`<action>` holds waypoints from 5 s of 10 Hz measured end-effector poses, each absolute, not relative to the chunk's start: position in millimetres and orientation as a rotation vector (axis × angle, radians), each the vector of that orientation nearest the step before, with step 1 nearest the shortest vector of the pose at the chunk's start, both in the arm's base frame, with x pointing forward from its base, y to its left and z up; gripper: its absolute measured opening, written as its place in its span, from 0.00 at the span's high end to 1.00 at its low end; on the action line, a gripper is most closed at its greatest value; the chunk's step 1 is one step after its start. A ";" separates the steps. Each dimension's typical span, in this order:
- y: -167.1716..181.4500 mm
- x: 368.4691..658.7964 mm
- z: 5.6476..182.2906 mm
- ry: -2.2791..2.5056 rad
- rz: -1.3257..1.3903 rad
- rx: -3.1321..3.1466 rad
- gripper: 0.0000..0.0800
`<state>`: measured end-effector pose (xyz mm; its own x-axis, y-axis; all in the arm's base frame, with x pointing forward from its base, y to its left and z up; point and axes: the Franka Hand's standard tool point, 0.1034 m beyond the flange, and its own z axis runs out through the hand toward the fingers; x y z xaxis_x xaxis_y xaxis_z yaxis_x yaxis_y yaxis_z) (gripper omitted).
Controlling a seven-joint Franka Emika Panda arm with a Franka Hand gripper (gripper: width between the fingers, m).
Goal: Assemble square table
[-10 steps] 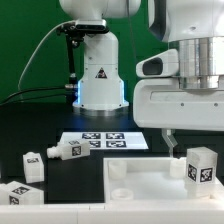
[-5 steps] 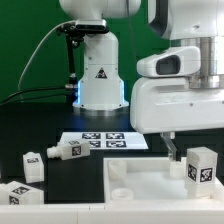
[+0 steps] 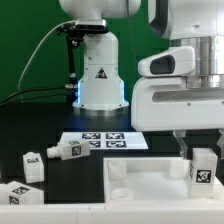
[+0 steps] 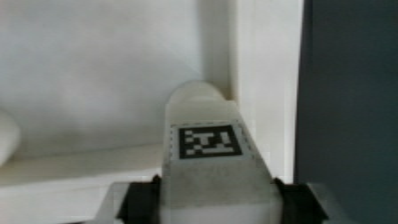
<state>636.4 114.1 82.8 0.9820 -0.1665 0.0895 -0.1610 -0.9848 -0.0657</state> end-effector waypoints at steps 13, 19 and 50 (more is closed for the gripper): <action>112.6 642.2 81.3 0.836 -0.213 -2.932 0.38; 109.2 642.4 82.1 -0.223 -0.208 -3.107 0.19; 122.7 636.3 80.0 1.491 -0.137 -2.575 0.20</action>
Offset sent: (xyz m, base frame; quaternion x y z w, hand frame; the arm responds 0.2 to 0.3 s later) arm -0.0070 -0.0012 -0.0005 -0.0818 0.0208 0.4016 0.9119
